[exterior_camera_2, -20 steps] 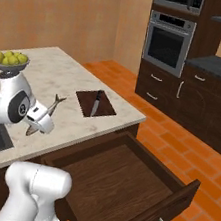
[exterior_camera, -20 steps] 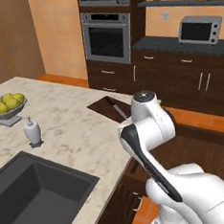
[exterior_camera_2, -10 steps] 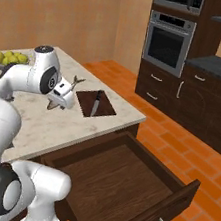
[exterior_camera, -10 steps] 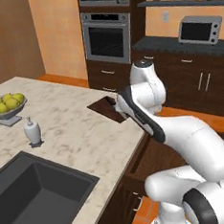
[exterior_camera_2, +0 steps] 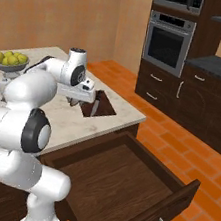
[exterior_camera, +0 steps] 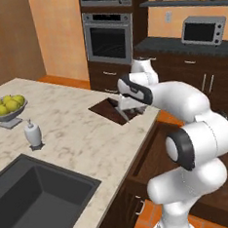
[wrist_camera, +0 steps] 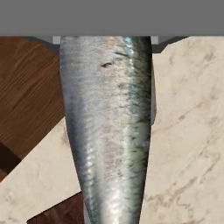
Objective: Pick up the knife from the drawer and place it on the cutting board. Then place the meat from the plate to the cutting board.
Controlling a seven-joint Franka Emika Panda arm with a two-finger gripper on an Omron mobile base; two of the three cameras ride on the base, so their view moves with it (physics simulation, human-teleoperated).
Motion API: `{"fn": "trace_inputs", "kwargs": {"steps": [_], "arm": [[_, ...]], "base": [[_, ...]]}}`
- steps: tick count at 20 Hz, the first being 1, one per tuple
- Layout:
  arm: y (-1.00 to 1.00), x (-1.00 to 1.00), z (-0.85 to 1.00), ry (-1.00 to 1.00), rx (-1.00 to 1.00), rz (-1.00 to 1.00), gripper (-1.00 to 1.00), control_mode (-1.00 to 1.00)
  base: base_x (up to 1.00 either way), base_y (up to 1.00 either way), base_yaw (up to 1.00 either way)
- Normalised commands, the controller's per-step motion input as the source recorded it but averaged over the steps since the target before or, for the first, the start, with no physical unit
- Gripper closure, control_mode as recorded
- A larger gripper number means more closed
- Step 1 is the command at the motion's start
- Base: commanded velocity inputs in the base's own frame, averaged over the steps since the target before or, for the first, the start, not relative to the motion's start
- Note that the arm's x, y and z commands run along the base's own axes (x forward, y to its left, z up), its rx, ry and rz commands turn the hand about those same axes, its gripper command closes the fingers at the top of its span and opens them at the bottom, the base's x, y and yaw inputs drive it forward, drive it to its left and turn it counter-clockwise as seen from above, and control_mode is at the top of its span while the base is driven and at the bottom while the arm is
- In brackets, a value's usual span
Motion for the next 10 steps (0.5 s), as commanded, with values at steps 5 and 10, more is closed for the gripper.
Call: {"fn": "trace_inputs", "kwargs": {"steps": [5, 10], "arm": [[0.05, 1.00, -0.49, 0.02, 0.00, 0.42, 1.00, -1.00], [0.24, 0.52, -0.59, 0.00, -0.01, 0.19, 1.00, -1.00]], "base": [[0.00, 0.00, 0.00], [0.00, 0.00, 0.00]]}}
